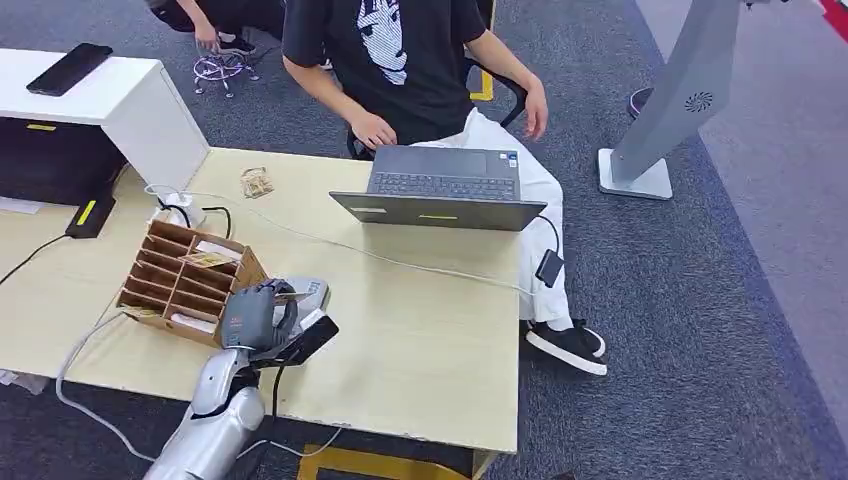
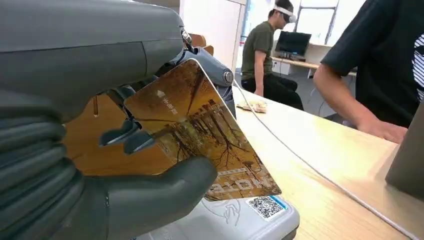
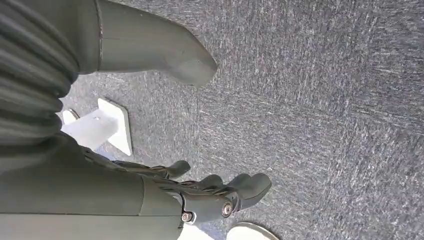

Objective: Pass the card to the sensor for recognition and then transmit it.

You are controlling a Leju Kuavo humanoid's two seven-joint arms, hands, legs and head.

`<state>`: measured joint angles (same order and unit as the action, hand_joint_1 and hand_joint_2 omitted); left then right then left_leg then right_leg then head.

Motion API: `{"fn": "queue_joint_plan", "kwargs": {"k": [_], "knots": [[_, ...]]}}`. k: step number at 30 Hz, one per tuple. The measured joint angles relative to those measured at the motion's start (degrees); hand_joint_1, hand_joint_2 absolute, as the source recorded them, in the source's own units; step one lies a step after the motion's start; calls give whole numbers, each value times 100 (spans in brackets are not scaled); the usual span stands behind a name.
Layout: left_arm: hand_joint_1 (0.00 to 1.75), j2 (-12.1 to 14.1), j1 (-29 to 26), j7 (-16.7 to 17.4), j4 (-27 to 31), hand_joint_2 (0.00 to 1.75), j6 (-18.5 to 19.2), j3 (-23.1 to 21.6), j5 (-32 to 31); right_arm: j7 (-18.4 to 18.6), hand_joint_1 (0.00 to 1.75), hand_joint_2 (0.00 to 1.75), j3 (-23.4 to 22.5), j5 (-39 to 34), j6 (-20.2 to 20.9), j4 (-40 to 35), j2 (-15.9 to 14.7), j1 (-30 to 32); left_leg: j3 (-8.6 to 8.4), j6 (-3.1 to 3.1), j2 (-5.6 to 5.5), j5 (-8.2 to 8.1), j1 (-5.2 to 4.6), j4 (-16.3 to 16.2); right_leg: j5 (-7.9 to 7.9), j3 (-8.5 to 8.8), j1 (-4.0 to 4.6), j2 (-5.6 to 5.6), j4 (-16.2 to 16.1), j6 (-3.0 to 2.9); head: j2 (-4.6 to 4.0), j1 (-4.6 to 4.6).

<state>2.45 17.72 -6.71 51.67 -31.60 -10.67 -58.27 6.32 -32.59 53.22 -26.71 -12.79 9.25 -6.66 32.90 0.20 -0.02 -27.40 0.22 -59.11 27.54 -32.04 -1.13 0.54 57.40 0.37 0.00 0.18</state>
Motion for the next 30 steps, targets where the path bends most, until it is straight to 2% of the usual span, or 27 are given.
{"fn": "queue_joint_plan", "kwargs": {"k": [3, 5, 13, 17, 21, 24, 30], "knots": [[175, 2, -1, 26, 0, 175, 68, 0, -63, -26, 0, 175, 0, -2, 9, 0, 0, 0, 1, 0, 0, 0, 0, 0, 0, 0, 0, 0, 0, 0, 0, 0], [175, 4, -1, 166, 2, 175, 220, 0, -142, -39, 0, 175, -2, -7, 9, 0, 0, -1, 0, 0, 0, 0, 0, 0, 0, 0, 0, 0, 0, 0, 0, 0], [175, 2, 169, 1310, 33, 175, 1183, 2, -610, -70, 0, 175, -63, -13, 17, 0, 0, -4, -12, 1, -13, 1, -1, 1, 0, 19, -1, -12, 0, 0, 0, 0], [175, 0, 212, 1395, 33, 175, 1285, 26, -654, -70, 0, 175, -90, -26, 15, 0, 0, -3, -21, -1, -13, 2, 0, 2, 0, 23, 0, -12, 0, 0, 0, 0], [175, -15, 273, 1567, 31, 175, 1589, 39, -671, -37, 0, 175, -131, -24, 9, 0, 0, 0, -33, -4, -14, 4, 0, 3, 0, 38, 0, -12, 1, 0, 0, 0], [175, -33, 286, 1561, 31, 175, 1576, 70, -634, -37, 0, 175, -146, 4, 7, 0, 0, 0, -38, -4, -13, 4, 0, 4, 0, 41, 0, -12, 1, 0, 0, 0], [175, -66, 244, 1388, 74, 175, 1089, 85, -715, -37, 0, 175, -168, 13, -18, 0, 0, -2, -35, -5, -12, 6, 0, 3, -1, 40, 0, -11, 1, 0, 0, 0]]}}
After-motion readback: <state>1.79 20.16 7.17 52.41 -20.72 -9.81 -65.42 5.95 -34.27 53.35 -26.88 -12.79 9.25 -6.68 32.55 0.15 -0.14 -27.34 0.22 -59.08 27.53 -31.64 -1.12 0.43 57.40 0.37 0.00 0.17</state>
